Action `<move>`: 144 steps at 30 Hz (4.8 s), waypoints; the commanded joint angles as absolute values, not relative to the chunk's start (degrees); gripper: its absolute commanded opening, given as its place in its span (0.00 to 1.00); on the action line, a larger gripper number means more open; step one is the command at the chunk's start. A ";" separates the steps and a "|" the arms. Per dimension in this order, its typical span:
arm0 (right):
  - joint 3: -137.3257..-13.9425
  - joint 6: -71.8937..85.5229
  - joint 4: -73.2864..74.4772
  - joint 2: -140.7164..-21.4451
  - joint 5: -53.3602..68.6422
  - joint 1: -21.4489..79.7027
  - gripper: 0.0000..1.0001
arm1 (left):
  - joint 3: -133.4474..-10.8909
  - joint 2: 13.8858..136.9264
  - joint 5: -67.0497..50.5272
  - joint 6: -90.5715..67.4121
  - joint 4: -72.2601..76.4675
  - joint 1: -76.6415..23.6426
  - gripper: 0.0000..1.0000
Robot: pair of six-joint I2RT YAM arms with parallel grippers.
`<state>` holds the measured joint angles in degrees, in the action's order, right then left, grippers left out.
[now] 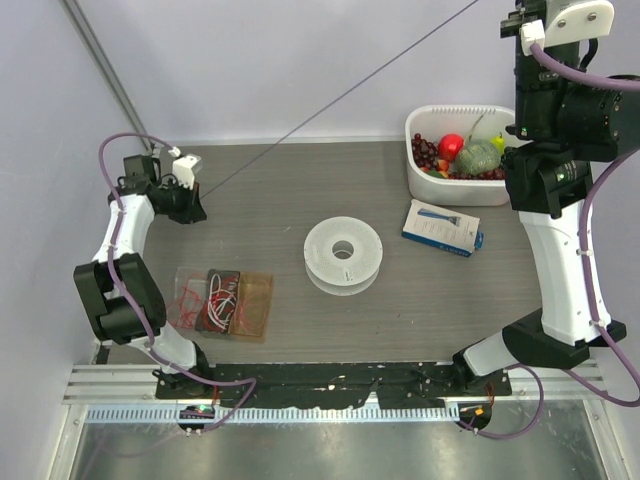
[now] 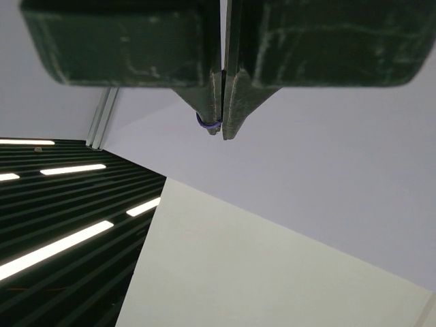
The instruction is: Wrap the cables
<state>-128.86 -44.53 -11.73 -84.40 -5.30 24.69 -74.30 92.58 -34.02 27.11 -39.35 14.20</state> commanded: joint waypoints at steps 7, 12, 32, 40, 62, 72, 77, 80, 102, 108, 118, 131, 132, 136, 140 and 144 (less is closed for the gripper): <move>-133.51 -48.43 -21.27 -81.74 -8.17 23.38 0.01 | -76.20 95.53 -28.39 26.02 -40.17 17.75 0.00; -133.24 -48.60 -21.36 -81.65 -8.79 23.12 0.01 | -76.73 96.76 -27.69 25.66 -40.34 18.72 0.00; -132.19 -48.87 -22.50 -82.09 -9.40 21.53 0.01 | -79.36 100.37 -28.21 26.11 -42.01 22.94 0.00; -126.49 -40.89 -17.85 -79.20 -7.48 21.53 0.01 | -80.42 93.71 -34.53 24.00 -43.16 18.03 0.00; -77.87 12.40 4.39 -55.72 24.70 21.53 0.01 | -89.99 82.44 -24.97 12.31 -31.29 -1.32 0.00; -81.03 4.84 -4.21 -67.31 18.81 21.45 0.01 | -94.30 86.30 -16.62 9.75 -26.98 -1.32 0.00; -87.44 3.16 -9.04 -77.94 17.75 20.66 0.01 | -96.94 88.59 -12.05 8.53 -25.40 -1.23 0.00; -93.58 7.02 -9.84 -84.35 20.03 19.52 0.01 | -97.38 89.82 -11.16 7.47 -24.61 -0.97 0.00; -99.68 33.57 -26.44 -96.86 52.81 19.42 0.01 | -99.24 90.81 -56.24 8.42 -28.83 8.53 1.00; -92.91 32.79 -26.72 -92.12 61.95 22.32 0.01 | -93.61 81.75 -58.09 22.74 -31.72 2.30 0.94; -94.47 -3.54 8.41 -86.40 63.90 29.87 0.01 | -91.06 73.92 -56.43 42.70 -36.91 -8.78 0.77; -100.28 -35.33 37.18 -87.27 50.02 38.05 0.01 | -91.67 70.75 -54.32 55.89 -50.09 -18.80 0.49; -100.63 -35.59 37.18 -87.36 49.75 38.23 0.01 | -91.67 70.66 -53.36 56.42 -50.71 -19.59 0.48; -101.34 -36.38 37.70 -87.72 48.61 39.02 0.01 | -91.23 70.66 -50.46 57.48 -51.50 -23.28 0.42; -101.34 -37.53 38.41 -87.80 47.81 39.72 0.01 | -91.32 71.37 -47.64 57.48 -51.94 -25.75 0.37; -101.07 -39.81 39.90 -87.45 46.32 40.69 0.00 | -91.32 71.89 -45.44 58.44 -51.85 -27.77 0.36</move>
<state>-99.02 -36.42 38.74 -88.14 48.16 39.55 -91.22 71.50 -48.60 56.42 -51.37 -26.06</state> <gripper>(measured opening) 0.034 0.363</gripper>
